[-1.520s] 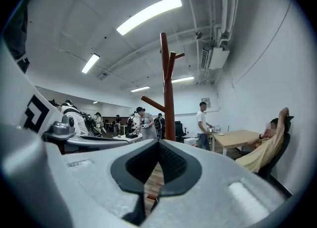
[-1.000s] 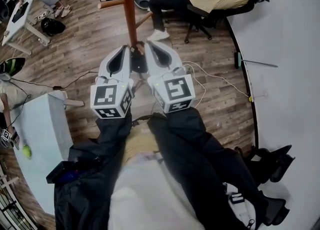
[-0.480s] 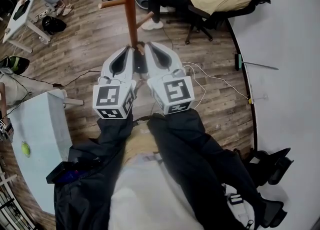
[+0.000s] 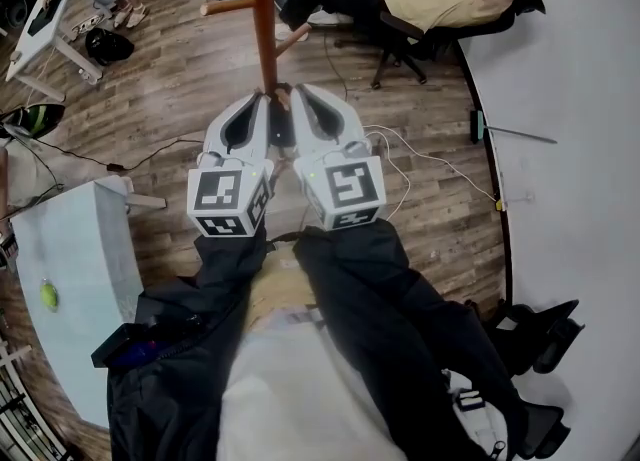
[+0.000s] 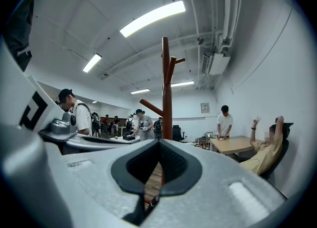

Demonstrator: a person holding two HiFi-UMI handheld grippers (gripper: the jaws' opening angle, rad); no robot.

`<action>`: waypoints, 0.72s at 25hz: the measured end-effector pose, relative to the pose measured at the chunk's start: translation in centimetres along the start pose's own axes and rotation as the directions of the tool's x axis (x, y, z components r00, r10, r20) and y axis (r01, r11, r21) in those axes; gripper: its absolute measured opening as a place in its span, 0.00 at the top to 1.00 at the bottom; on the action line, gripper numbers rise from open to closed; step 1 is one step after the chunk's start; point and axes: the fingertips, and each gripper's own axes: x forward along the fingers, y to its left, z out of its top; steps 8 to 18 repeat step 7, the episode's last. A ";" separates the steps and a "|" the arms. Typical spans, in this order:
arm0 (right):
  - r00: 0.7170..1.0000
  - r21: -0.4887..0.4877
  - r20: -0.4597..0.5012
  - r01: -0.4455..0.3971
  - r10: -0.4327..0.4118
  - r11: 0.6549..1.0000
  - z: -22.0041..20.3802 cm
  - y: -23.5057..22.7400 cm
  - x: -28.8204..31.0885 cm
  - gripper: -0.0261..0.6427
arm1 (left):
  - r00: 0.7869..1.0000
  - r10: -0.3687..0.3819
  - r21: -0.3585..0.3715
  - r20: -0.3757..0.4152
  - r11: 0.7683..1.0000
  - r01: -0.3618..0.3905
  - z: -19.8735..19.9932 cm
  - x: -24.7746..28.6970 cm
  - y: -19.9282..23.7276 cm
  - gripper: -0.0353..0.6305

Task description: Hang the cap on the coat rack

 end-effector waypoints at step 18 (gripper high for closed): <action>1.000 -0.001 0.015 0.018 -0.018 1.000 0.1 -0.5 -0.4 0.97 | 1.000 0.006 -0.003 -0.001 1.000 -0.006 -0.2 0.0 -0.3 0.95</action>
